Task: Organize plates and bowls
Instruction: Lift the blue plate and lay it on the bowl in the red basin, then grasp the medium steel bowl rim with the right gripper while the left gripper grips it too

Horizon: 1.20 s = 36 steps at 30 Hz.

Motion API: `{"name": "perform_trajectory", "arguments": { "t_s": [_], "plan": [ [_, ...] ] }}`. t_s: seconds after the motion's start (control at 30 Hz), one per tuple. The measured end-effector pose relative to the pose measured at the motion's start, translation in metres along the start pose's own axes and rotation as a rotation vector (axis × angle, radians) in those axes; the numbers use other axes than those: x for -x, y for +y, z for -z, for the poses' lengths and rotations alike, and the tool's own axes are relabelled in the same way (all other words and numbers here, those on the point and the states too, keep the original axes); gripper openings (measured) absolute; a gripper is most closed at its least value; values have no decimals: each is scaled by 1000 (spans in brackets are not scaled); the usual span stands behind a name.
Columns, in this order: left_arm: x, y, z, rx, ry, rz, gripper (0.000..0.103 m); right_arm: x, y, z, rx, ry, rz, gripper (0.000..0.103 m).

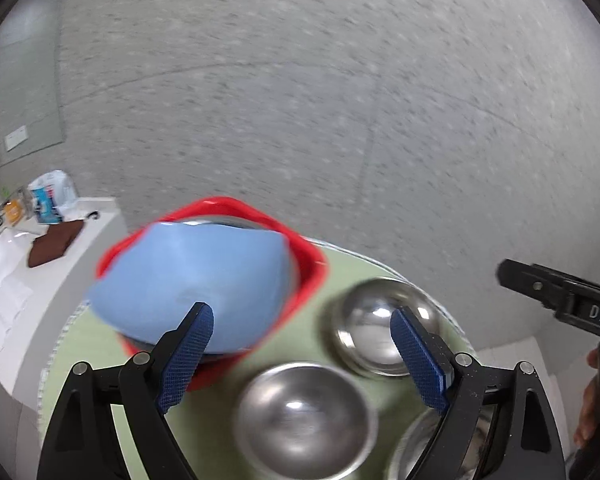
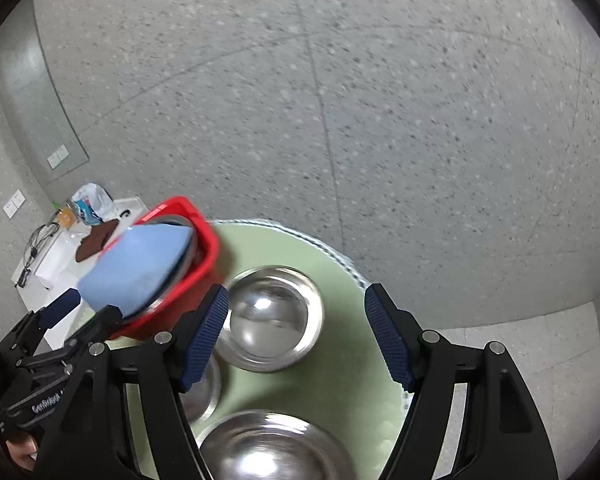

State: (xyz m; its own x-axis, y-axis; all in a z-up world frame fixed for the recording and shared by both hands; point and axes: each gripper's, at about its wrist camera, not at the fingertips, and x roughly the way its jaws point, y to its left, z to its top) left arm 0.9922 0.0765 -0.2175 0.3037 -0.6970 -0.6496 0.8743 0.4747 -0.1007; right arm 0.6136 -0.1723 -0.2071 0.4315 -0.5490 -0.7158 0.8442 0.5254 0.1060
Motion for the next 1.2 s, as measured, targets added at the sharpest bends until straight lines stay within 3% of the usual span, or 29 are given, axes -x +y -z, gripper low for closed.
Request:
{"name": "perform_trajectory", "arguments": {
  "t_s": [0.17, 0.37, 0.53, 0.67, 0.83, 0.87, 0.9, 0.93, 1.07, 1.2],
  "plan": [
    [-53, -21, -11, -26, 103, -14, 87, -32, -27, 5, -14, 80, -15, 72],
    [-114, -31, -26, -57, 224, -83, 86, -86, -43, 11, -50, 199, -68, 72],
    [-141, -49, -33, -113, 262, -100, 84, -118, -47, 13, -63, 267, -107, 72],
    [-154, -55, -32, -134, 294, -107, 74, -136, -54, 17, -90, 320, -145, 62],
    [-179, -54, -25, -120, 350, -91, 49, -146, -57, 25, -106, 367, -201, 25],
    [-182, -53, -26, -120, 356, -82, 39, -146, -58, 25, -110, 369, -213, 21],
    [-186, -52, -28, -122, 361, -72, 23, -145, -58, 25, -102, 372, -212, 15],
    [-188, -53, -28, -126, 366, -61, 18, -144, -57, 26, -96, 373, -220, 13],
    [-187, -48, -29, -99, 364, -55, 16, -136, -57, 28, -96, 351, -222, 13],
    [-163, -45, -38, -77, 298, -34, 15, -116, -57, 24, -89, 307, -229, 11]
  ]
}}
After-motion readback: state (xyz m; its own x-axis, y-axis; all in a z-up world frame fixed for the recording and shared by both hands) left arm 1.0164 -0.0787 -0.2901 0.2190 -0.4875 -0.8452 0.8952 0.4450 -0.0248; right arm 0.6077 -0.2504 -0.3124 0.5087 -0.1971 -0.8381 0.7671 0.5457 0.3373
